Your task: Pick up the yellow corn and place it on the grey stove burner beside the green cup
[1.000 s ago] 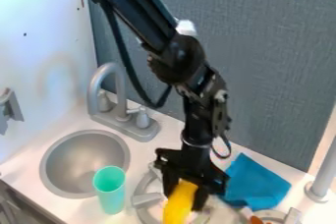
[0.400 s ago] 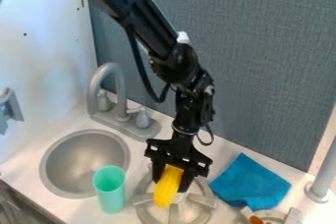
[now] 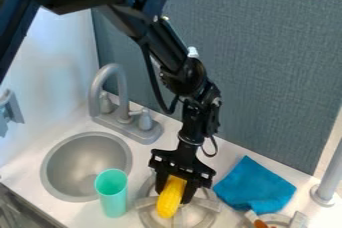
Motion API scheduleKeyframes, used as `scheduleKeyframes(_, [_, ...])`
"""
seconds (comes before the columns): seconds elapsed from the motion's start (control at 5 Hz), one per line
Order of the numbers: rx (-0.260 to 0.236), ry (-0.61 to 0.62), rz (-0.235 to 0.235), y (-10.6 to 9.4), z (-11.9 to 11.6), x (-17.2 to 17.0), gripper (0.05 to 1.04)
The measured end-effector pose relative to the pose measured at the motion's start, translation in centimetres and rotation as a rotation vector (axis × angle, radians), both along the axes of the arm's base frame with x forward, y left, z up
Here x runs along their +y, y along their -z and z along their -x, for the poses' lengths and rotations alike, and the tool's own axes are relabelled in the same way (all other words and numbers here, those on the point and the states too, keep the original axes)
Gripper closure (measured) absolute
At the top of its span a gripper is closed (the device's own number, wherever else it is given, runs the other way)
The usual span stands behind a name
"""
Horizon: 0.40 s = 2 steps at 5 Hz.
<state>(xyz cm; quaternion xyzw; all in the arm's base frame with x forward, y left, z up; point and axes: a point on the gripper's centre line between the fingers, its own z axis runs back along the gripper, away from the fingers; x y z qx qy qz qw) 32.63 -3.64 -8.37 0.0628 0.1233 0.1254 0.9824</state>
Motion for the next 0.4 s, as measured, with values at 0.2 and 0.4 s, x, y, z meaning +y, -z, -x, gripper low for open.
scheduleKeyframes(0.2, [0.024,0.010,0.002,0.36,-0.06,0.02,0.330])
scheduleKeyframes(0.4, [0.033,0.011,0.022,0.90,0.78,0.27,0.099])
